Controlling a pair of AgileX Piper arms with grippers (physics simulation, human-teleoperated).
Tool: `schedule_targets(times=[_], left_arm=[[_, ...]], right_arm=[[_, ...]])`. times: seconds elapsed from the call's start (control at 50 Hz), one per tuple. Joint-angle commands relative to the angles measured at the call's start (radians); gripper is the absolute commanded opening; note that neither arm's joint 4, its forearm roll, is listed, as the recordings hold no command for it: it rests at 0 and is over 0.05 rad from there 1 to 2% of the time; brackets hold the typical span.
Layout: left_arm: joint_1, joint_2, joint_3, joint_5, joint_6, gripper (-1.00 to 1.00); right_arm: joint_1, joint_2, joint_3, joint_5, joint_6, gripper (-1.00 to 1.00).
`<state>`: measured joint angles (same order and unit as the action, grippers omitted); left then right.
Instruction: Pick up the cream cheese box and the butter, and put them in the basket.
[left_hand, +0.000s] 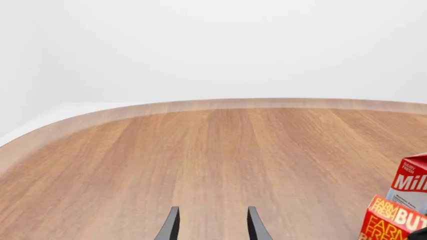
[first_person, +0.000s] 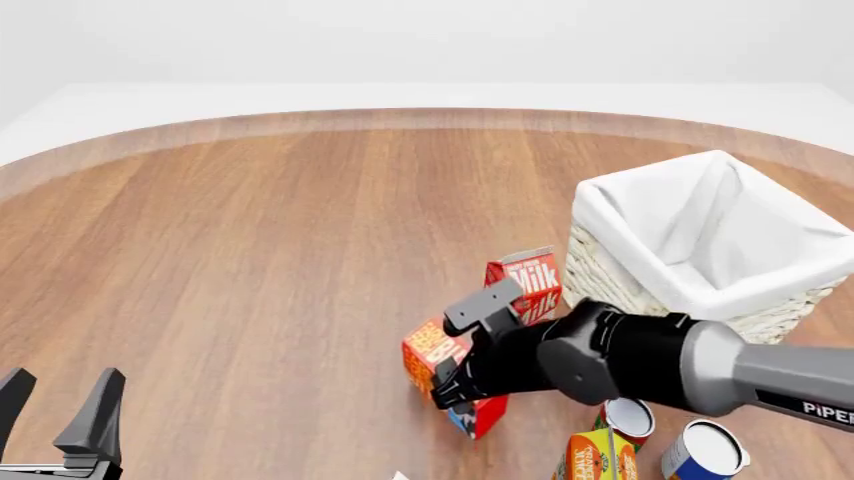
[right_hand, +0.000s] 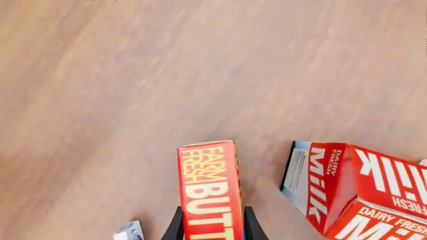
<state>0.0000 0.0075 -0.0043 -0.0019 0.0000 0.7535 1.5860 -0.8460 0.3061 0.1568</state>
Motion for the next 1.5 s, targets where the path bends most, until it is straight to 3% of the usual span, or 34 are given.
schedule_targets(times=[0.02,0.38,0.68,1.0,1.3,1.5], left_arm=[[0.0,0.0,0.0,0.0,0.0,1.0],[0.0,0.0,0.0,0.0,0.0,1.0],[0.0,0.0,0.0,0.0,0.0,1.0],[0.0,0.0,0.0,0.0,0.0,1.0],[0.0,0.0,0.0,0.0,0.0,1.0],[0.0,0.0,0.0,0.0,0.0,1.0]], right_arm=[[0.022,-0.065,-0.038,0.058,-0.004,-1.0],[0.078,-0.152,-0.098,0.126,-0.031,-1.0],[0.04,-0.214,-0.192,0.216,-0.114,-1.0],[-0.05,-0.279,-0.316,0.305,-0.238,-1.0],[-0.15,-0.361,-0.368,0.357,-0.282,-1.0],[-0.277,-0.422,-0.425,0.419,-0.33,-1.0]])
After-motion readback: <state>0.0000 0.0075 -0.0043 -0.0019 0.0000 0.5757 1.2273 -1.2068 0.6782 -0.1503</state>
